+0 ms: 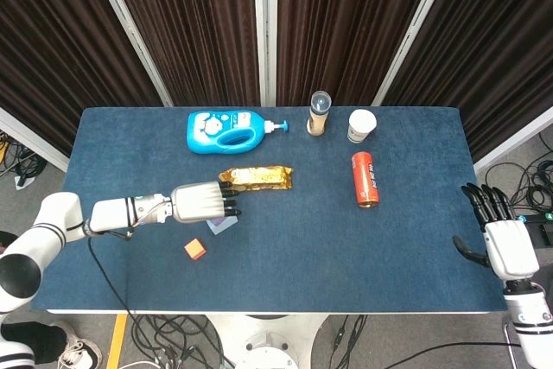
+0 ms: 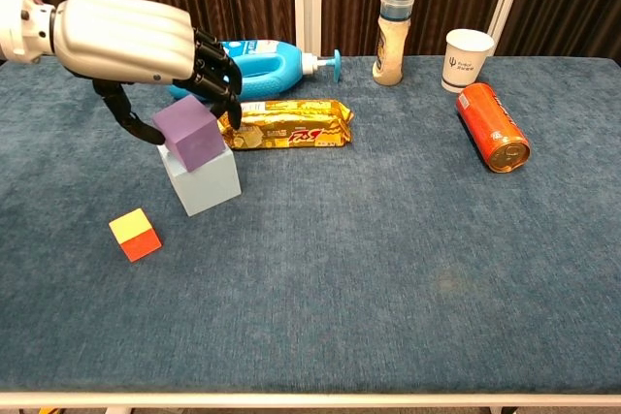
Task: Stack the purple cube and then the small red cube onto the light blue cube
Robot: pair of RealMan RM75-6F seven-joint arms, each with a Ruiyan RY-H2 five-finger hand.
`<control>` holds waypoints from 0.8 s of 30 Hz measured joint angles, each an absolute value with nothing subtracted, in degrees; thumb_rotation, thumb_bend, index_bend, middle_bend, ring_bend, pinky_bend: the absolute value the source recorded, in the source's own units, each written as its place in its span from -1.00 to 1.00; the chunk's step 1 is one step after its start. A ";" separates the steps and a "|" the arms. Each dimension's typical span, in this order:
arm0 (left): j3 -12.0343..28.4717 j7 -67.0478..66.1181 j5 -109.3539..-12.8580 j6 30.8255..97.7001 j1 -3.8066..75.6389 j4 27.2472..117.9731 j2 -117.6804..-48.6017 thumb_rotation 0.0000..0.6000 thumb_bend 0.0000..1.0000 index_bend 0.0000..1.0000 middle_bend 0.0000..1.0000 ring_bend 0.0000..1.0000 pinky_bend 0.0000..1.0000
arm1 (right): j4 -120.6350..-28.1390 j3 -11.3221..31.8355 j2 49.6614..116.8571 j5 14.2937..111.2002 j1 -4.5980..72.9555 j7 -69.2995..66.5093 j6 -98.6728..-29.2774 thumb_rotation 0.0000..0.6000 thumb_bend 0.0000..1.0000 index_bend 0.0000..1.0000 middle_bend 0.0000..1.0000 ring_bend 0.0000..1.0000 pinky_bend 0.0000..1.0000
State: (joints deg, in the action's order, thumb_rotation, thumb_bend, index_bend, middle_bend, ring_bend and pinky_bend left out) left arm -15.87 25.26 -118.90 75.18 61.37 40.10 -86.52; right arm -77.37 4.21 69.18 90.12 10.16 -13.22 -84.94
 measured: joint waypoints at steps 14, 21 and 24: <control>-16.63 26.60 -118.01 76.58 61.21 36.82 -88.36 1.00 -0.48 -0.30 0.08 -0.46 -0.36 | -77.69 4.43 69.19 89.26 10.62 -12.44 -83.89 1.00 -0.61 -0.96 -0.86 -1.00 -1.00; -17.31 27.44 -118.05 76.68 61.87 35.41 -88.75 1.00 -0.48 -0.30 0.08 -0.46 -0.36 | -77.66 4.45 69.21 89.00 10.78 -12.30 -83.48 1.00 -0.61 -0.96 -0.86 -1.00 -1.00; -17.80 27.59 -118.30 76.63 62.17 35.10 -88.83 1.00 -0.48 -0.30 0.08 -0.46 -0.36 | -77.55 4.48 69.29 88.85 10.81 -12.25 -83.37 1.00 -0.61 -0.96 -0.86 -1.00 -1.00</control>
